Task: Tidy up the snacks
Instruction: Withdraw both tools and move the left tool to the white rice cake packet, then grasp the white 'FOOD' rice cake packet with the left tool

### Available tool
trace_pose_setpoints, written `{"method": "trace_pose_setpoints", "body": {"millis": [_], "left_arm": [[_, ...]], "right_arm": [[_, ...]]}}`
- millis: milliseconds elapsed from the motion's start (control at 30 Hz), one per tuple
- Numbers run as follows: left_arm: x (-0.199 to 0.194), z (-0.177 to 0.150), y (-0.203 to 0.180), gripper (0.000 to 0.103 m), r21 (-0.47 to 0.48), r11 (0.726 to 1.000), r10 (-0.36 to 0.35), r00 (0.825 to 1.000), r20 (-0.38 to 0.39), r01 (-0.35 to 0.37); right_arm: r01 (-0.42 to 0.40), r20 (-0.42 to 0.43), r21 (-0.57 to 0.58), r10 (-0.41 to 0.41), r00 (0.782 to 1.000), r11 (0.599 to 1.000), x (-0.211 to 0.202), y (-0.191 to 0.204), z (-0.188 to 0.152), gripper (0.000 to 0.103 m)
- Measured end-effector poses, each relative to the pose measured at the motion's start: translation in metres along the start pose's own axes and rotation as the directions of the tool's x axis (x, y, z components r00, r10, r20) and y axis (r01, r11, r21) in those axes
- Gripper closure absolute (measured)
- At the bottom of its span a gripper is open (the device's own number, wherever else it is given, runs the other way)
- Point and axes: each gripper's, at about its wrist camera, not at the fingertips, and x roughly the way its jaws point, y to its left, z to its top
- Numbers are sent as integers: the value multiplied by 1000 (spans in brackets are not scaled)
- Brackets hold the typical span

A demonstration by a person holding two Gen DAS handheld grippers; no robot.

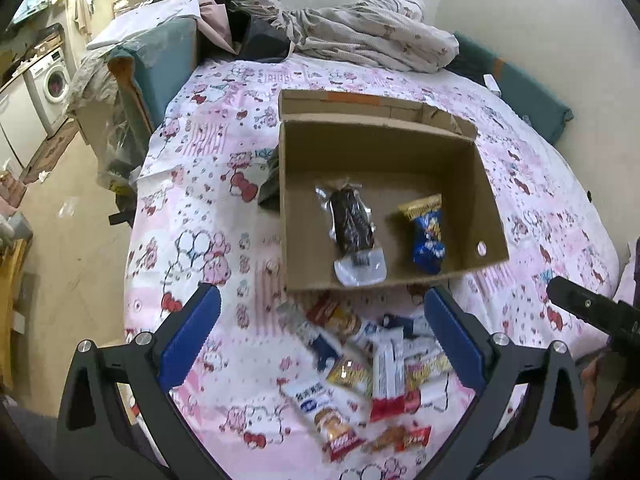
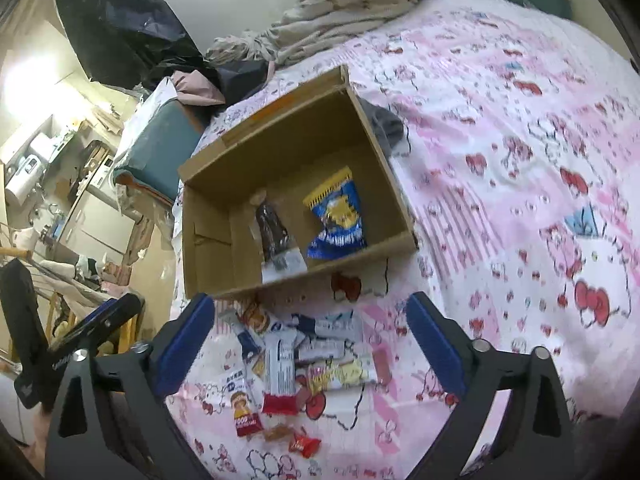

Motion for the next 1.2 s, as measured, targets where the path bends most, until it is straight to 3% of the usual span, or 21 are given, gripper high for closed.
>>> {"method": "trace_pose_setpoints", "body": {"millis": [300, 500, 600, 667, 733, 767, 833, 967, 1067, 1167, 1200], "left_arm": [[4, -27, 12, 3, -23, 997, 68, 996, -60, -69], [22, -43, 28, 3, -98, 991, 71, 980, -186, -90], [42, -57, 33, 4, -120, 988, 54, 953, -299, -94], [57, -73, 38, 13, -181, 978, 30, 930, -366, -103], [73, -87, 37, 31, -234, 968, -20, 901, -433, -91], [82, -93, 34, 32, -253, 964, -46, 883, -468, -84], [94, -100, 27, 32, -257, 963, -60, 865, -498, -81], [108, -106, 4, 33, -187, 979, -26, 853, -520, -84], [117, -115, -4, 46, -150, 983, 6, 832, -555, -107], [117, -119, -8, 56, -118, 986, 30, 827, -561, -116], [116, -119, -9, 65, -112, 987, 30, 827, -561, -112]], "right_arm": [[-8, -99, 74, 15, 995, 997, 11, -9, -29, 2], [-41, -148, 101, 56, 987, 994, 22, -8, -36, 2], [-39, -152, 120, 57, 987, 992, 24, -10, -36, 2], [-30, -161, 138, 53, 986, 990, 26, -13, -36, 2], [1, -168, 134, 22, 986, 991, 27, -14, -35, 2], [-2, -172, 137, 25, 985, 991, 29, -15, -35, 2], [-19, -178, 150, 46, 983, 989, 31, -15, -34, 2], [-19, -190, 136, 45, 981, 990, 34, -12, -35, 2], [-18, -205, 131, 45, 978, 991, 37, -11, -37, 2], [-14, -229, 119, 42, 973, 993, 40, -9, -40, 2], [-16, -242, 114, 44, 969, 993, 42, -8, -41, 2]]}}
